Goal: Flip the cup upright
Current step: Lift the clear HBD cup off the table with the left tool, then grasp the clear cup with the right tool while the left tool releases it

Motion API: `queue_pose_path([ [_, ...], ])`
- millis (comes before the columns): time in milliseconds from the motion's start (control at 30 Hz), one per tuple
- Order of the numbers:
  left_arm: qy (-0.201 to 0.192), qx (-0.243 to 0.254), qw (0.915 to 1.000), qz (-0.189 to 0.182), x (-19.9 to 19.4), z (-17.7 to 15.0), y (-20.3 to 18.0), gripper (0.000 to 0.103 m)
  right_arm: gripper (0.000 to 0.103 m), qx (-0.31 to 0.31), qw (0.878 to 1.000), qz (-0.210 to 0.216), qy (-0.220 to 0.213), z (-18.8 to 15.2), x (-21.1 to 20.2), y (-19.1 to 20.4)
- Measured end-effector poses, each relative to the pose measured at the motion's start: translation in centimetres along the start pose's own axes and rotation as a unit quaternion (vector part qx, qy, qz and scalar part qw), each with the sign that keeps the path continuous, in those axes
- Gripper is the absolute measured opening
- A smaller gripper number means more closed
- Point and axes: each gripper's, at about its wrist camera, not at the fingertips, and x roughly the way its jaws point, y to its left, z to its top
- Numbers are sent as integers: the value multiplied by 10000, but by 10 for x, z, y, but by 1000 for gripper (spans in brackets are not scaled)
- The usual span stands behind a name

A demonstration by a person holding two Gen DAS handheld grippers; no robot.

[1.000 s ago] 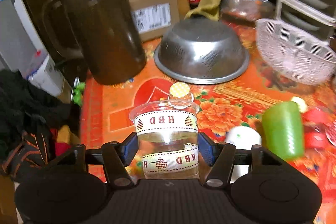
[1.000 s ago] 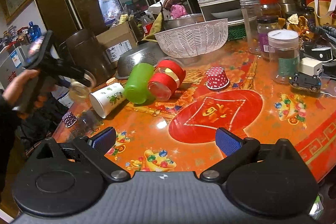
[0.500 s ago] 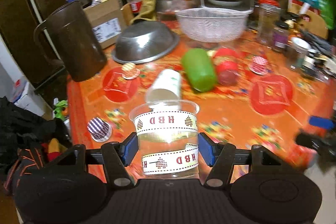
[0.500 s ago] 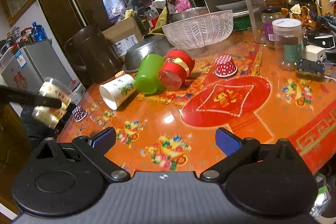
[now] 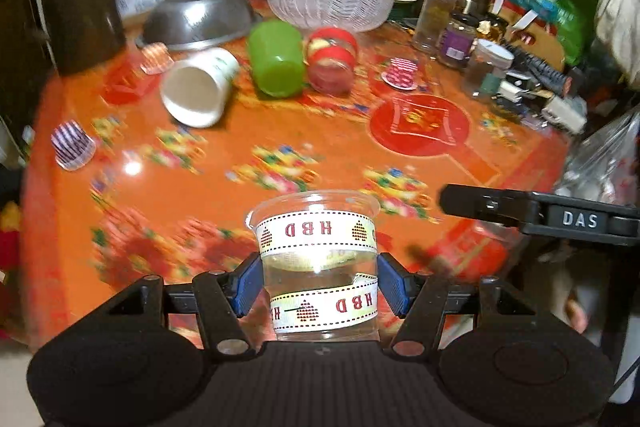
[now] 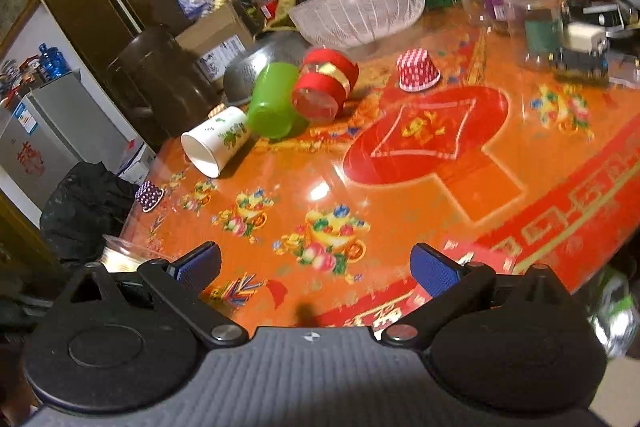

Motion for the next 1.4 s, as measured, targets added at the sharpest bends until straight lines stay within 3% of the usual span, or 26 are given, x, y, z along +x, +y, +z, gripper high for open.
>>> queue_pose_path([
  [233,-90,-390,9991,-131,12,-9,0,64,102,411,9941,617,794,4,15,16],
  [500,-201,-534,9979,-313,13,-16,3,64,102,825,9718,1216,1846,7,57,41],
  [767,-222,-574,9970,-471,14,-17,9,64,94,580,9717,1008,2057,14,67,59],
  [1200,-231,-580,9967,-515,14,-19,11,64,69,555,9672,818,2340,15,78,63],
  [1400,-238,-572,9970,-463,14,-19,10,65,67,472,9679,762,2346,14,80,66],
])
